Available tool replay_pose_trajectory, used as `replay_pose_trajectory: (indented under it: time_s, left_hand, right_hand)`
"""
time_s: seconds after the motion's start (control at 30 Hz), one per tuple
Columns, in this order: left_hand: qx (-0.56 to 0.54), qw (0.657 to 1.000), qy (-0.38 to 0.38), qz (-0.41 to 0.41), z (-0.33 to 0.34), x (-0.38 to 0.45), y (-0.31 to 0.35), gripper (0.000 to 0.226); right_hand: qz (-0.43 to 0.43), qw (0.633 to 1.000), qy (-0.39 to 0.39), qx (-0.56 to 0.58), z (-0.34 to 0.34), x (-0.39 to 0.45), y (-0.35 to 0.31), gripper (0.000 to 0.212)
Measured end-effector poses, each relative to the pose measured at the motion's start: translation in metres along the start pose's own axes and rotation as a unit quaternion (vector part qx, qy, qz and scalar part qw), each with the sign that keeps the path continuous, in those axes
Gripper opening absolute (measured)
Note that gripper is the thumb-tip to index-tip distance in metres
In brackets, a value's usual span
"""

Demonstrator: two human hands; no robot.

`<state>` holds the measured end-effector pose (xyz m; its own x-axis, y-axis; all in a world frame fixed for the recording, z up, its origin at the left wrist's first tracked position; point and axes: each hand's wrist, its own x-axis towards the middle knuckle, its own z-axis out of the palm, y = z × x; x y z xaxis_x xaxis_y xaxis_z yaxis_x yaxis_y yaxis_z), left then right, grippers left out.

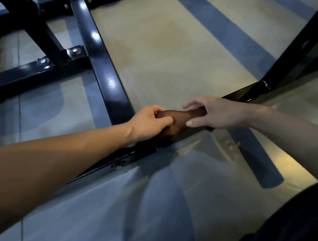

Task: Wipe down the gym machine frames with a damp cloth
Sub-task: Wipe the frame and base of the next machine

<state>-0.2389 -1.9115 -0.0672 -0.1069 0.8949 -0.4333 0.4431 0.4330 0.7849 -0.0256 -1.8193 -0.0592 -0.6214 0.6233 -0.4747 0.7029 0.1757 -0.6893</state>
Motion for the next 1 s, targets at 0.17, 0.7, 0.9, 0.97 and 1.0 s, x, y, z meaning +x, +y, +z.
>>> replay_pose_trajectory:
  time_s: [0.17, 0.7, 0.9, 0.97, 1.0]
  left_hand:
    - [0.223, 0.974, -0.004, 0.042, -0.018, 0.007, -0.015, 0.036]
    - [0.598, 0.79, -0.071, 0.114, -0.045, 0.003, -0.083, 0.123]
    - [0.516, 0.851, -0.051, 0.082, -0.045, -0.001, -0.086, 0.131]
    - [0.519, 0.85, -0.046, 0.082, -0.046, 0.0, -0.088, 0.13]
    - [0.525, 0.846, -0.049, 0.081, -0.046, 0.002, -0.089, 0.129]
  right_hand:
    - [-0.102, 0.962, 0.133, -0.214, 0.026, 0.021, 0.005, 0.037]
    - [-0.102, 0.872, 0.355, -0.322, 0.065, 0.038, 0.052, 0.045]
    - [-0.152, 0.883, 0.281, -0.343, 0.149, 0.061, -0.034, 0.055]
    - [-0.177, 0.888, 0.257, -0.337, 0.132, 0.059, -0.022, 0.052]
    - [-0.177, 0.887, 0.263, -0.335, 0.115, 0.056, -0.003, 0.05]
